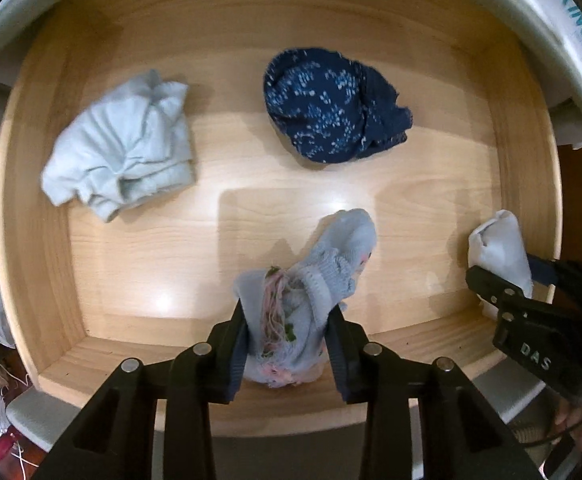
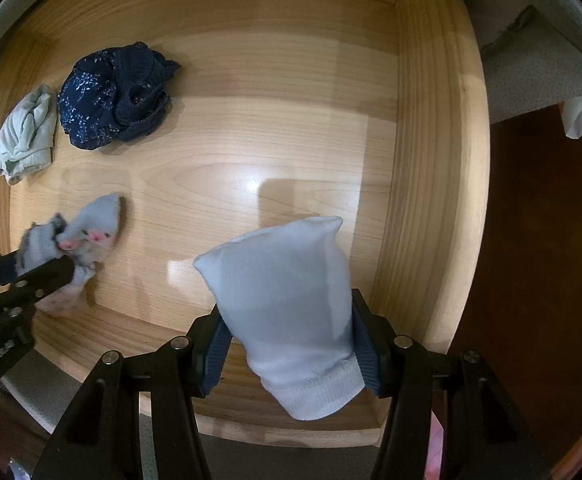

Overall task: Take underwear out of drawer
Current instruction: 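Lift the pink-flowered grey socks into the white box and open the left tool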

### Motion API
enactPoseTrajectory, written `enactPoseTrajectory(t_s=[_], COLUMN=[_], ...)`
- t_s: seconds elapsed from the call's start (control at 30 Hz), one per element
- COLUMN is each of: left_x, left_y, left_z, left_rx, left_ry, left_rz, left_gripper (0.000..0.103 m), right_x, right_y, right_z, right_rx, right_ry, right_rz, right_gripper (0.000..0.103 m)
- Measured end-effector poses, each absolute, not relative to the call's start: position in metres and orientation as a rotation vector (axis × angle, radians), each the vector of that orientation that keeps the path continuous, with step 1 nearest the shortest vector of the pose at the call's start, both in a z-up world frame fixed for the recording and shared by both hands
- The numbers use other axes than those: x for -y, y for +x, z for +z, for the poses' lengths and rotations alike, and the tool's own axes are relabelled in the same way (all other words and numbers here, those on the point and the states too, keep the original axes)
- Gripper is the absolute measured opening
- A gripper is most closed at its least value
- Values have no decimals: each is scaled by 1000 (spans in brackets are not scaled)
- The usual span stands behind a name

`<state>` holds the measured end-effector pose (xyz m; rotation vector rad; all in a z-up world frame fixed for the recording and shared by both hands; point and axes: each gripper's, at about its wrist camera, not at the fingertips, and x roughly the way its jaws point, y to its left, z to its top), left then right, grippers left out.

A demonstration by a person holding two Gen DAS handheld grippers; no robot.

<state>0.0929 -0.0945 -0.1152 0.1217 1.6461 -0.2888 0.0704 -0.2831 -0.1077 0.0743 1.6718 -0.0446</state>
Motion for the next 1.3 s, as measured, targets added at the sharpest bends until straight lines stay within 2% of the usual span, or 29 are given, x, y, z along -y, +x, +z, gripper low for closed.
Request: enactPoseTrajectory(t_s=[0.6,0.83,1.07,1.17,1.3], left_x=[65,55,45,43,46], left_y=[67,66,83,103,133], left_z=[-29,51,154,183,197], left_rx=[-1450,-1297,-1073,-997,-962], left_ry=[70,86,76,69,44], left_rz=[-301,-340,-351,-327,-305], left_gripper=[35,35,35,35,35], right_x=[273,270,270,269,269], right_y=[82,82,80,80,78], right_z=[-107,-108,-111,-111,-114], right_rx=[-1678,-1678,-1678,-1677,-1676], right_ry=[62,59,59,60,63], right_rz=[-66,-65,-65,-65,-69], right_gripper=[52,52,52,52,52])
